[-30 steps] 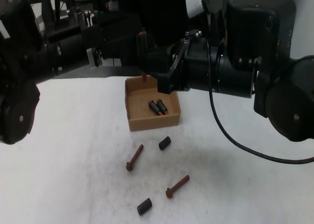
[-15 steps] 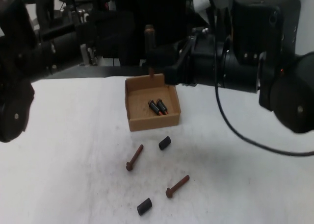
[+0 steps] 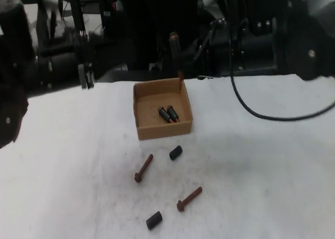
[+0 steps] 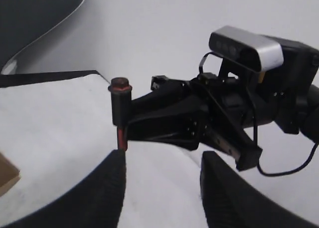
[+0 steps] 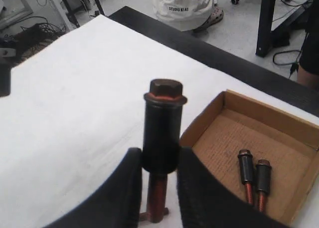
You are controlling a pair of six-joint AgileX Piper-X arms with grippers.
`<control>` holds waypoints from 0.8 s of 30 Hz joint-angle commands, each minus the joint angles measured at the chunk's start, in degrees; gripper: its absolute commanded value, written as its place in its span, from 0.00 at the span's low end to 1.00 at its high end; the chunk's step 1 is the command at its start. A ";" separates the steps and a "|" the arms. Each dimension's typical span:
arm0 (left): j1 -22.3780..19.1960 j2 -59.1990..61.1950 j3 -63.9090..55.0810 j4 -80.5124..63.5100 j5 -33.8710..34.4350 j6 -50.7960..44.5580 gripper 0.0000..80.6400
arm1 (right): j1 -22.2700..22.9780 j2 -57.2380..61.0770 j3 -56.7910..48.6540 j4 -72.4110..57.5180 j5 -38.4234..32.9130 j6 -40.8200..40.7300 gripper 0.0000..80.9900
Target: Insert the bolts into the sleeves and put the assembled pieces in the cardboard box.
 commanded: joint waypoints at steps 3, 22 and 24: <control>1.44 -3.81 -0.67 20.01 -9.38 15.25 0.55 | -0.33 3.47 -4.91 3.57 0.61 -2.23 0.01; 1.43 -16.22 -0.67 47.03 -29.34 32.22 0.55 | -0.33 19.57 -21.59 19.78 7.97 -6.69 0.01; 1.43 -17.94 -0.67 48.51 -29.34 32.21 0.55 | -0.33 21.07 -23.04 19.78 9.98 -6.69 0.01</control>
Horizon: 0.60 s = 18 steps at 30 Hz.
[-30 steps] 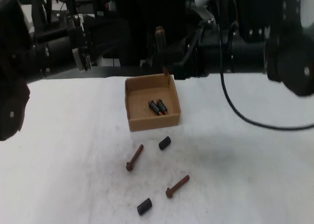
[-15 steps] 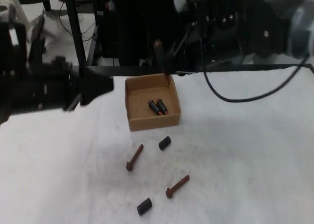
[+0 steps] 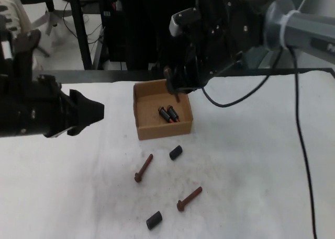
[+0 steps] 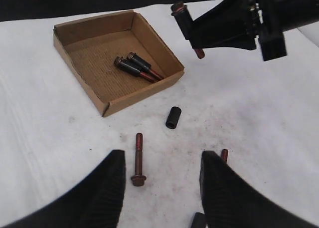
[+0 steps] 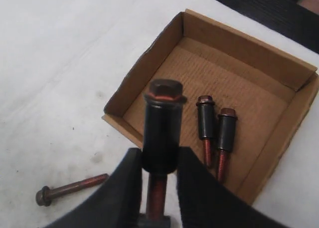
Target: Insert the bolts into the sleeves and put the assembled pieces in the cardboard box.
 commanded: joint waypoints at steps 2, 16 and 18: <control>0.10 -2.84 -0.59 2.87 -0.26 0.39 0.55 | -0.44 1.68 -3.08 -0.31 1.44 -0.31 0.01; 0.10 -9.98 -0.59 9.58 -2.27 3.01 0.55 | -2.29 12.21 -15.44 6.94 2.71 0.44 0.01; 0.10 -9.98 -0.59 9.58 -2.27 3.01 0.55 | -1.75 12.70 -15.88 6.91 2.71 1.09 0.01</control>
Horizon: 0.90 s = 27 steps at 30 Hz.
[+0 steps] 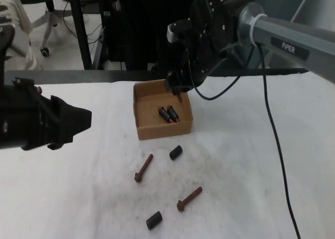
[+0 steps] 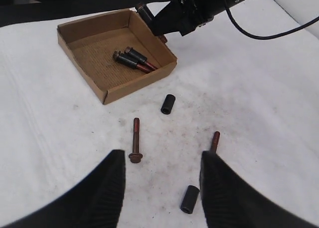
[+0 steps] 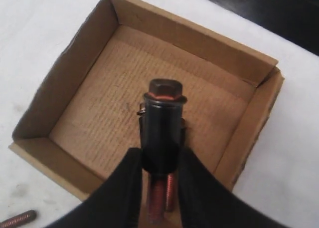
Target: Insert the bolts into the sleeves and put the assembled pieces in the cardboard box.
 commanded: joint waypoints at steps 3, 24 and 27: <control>0.10 -0.59 -0.59 0.11 -0.32 0.27 0.55 | 1.39 0.59 -2.07 -0.02 -0.13 1.09 0.01; 0.10 -0.56 -0.59 0.49 -0.32 0.27 0.55 | 4.42 8.44 -11.11 0.03 -0.50 2.75 0.01; 0.10 -0.56 -0.59 0.49 -0.32 0.27 0.55 | 4.42 8.44 -11.36 -1.19 -0.50 3.44 0.01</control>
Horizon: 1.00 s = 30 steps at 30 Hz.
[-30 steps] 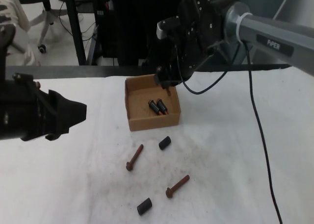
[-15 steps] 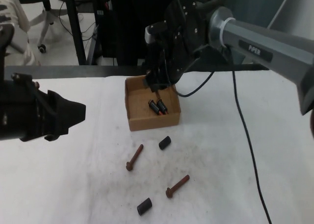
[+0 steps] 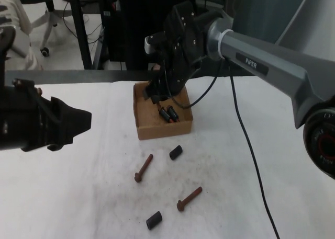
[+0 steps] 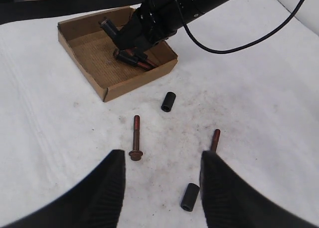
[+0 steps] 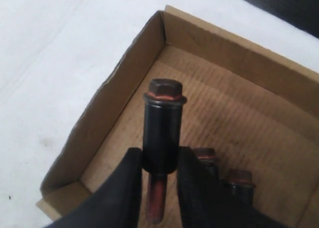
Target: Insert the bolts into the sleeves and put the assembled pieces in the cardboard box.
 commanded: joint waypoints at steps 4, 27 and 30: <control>0.10 -0.56 -0.59 0.20 -0.28 0.13 0.55 | 0.16 -0.69 -0.98 -2.79 -0.50 1.92 0.01; 0.10 -0.56 -0.59 0.20 -0.28 0.13 0.55 | 0.31 -0.69 -0.98 -3.21 -0.75 3.48 0.31; 0.10 -0.56 -0.59 0.20 -0.28 0.13 0.55 | 0.31 -0.69 -0.98 -3.21 -0.75 3.48 0.31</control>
